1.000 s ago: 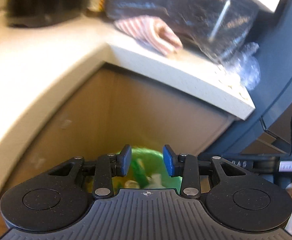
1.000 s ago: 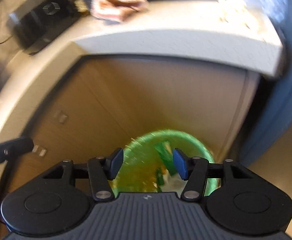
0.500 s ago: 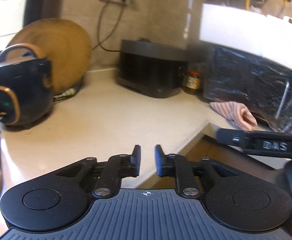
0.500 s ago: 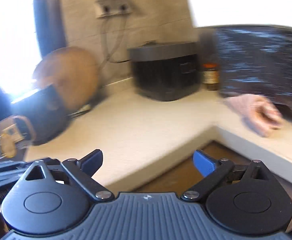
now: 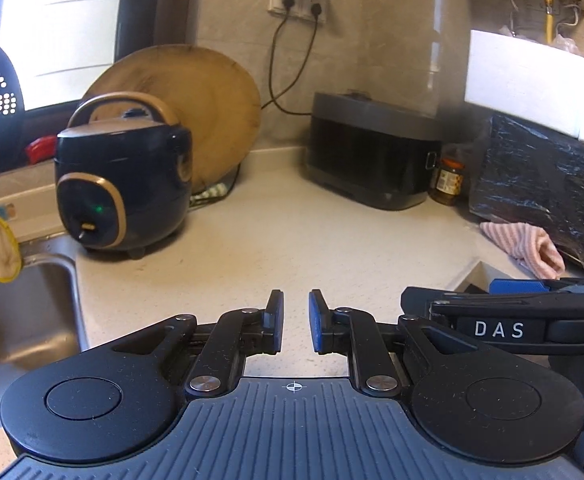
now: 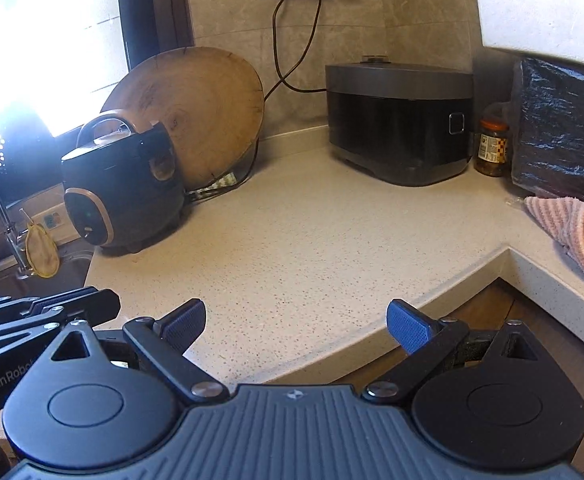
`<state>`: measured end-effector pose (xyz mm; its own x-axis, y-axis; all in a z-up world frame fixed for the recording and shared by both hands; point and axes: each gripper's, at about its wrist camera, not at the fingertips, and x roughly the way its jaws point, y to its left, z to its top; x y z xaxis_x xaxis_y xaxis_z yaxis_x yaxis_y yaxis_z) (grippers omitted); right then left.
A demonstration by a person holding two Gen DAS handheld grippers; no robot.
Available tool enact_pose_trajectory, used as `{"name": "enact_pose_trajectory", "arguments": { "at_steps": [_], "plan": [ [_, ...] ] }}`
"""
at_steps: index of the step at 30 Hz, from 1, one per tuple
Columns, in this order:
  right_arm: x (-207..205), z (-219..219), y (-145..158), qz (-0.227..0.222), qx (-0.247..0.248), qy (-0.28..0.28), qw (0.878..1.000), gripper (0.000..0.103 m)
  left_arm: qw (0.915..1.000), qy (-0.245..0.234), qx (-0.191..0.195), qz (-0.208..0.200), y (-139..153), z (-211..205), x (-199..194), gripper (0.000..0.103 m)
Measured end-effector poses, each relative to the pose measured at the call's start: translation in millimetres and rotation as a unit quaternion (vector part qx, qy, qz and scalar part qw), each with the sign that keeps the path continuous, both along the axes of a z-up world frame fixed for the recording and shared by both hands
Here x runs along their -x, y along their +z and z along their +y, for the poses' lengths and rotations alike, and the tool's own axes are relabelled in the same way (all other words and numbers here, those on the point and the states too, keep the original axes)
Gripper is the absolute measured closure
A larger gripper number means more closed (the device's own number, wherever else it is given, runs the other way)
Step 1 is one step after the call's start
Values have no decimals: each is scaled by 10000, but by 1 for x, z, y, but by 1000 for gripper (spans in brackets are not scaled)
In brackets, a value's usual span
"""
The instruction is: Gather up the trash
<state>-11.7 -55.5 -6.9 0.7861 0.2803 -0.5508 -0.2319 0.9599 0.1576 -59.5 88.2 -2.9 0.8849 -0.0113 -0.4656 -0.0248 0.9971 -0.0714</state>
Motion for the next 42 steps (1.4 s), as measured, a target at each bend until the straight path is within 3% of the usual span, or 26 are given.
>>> {"name": "enact_pose_trajectory", "arguments": {
  "at_steps": [9, 42],
  "plan": [
    [0, 13, 0, 31, 123, 89, 9999, 5, 9998, -59, 176, 94, -2, 10, 2, 86],
    [8, 4, -2, 55, 190, -34, 9998, 5, 9994, -244, 229, 106, -5, 12, 2, 86]
  ]
}}
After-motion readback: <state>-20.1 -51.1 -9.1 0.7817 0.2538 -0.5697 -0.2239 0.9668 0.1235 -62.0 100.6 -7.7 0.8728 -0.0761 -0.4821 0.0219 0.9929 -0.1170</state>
